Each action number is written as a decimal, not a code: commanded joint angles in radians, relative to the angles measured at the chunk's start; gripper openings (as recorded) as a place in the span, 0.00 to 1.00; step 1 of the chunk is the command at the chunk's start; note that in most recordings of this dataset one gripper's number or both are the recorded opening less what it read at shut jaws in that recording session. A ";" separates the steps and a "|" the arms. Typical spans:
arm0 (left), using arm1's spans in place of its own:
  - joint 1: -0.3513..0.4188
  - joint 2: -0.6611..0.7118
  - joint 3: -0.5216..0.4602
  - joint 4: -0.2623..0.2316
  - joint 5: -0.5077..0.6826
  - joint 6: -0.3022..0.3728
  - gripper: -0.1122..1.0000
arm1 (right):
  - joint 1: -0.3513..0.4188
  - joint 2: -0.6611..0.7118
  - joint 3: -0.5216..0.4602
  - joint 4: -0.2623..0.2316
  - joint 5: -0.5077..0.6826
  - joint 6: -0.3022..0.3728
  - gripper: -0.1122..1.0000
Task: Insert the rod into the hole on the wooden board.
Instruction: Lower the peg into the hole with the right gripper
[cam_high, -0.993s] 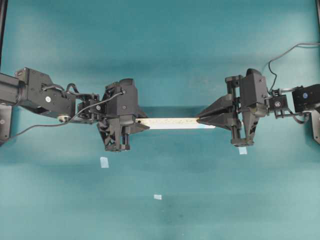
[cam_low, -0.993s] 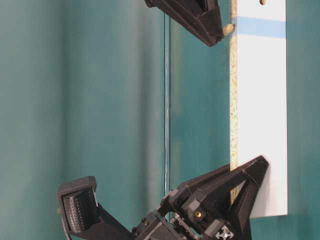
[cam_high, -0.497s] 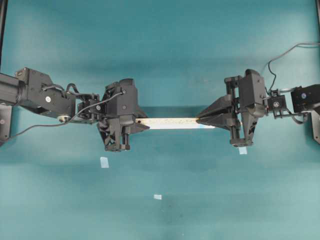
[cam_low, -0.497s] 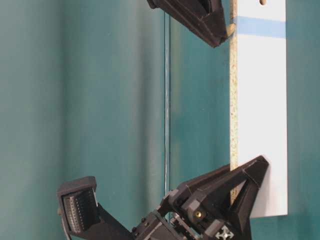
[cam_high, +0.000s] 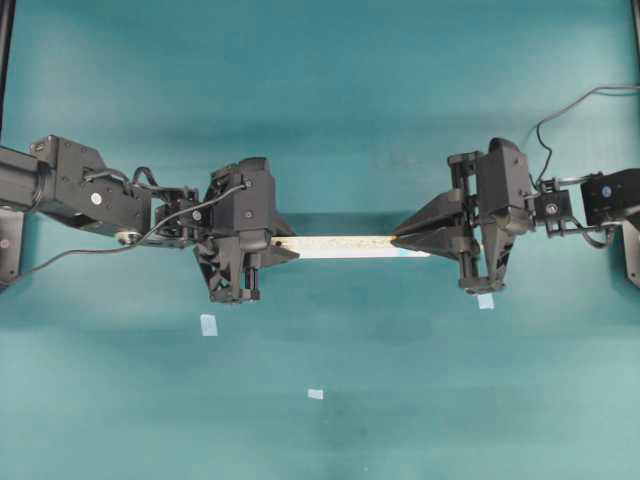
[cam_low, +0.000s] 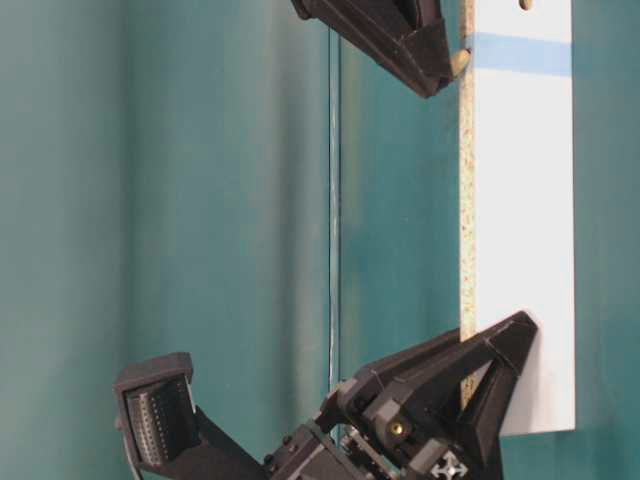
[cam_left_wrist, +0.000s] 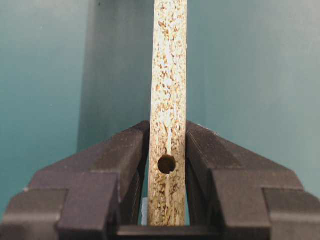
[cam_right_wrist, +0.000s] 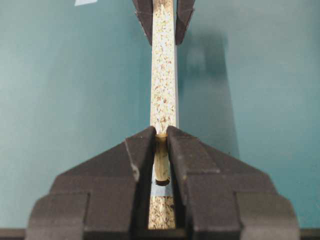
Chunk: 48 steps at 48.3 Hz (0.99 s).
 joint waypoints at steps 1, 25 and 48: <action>-0.005 -0.014 -0.011 0.000 -0.003 -0.006 0.38 | -0.003 -0.008 -0.011 0.003 -0.005 -0.002 0.20; -0.005 -0.015 -0.014 0.000 0.002 -0.008 0.38 | -0.003 -0.008 -0.006 0.003 0.014 0.003 0.20; -0.005 -0.015 -0.014 0.000 0.003 -0.008 0.38 | -0.003 -0.031 0.011 0.003 0.014 0.003 0.20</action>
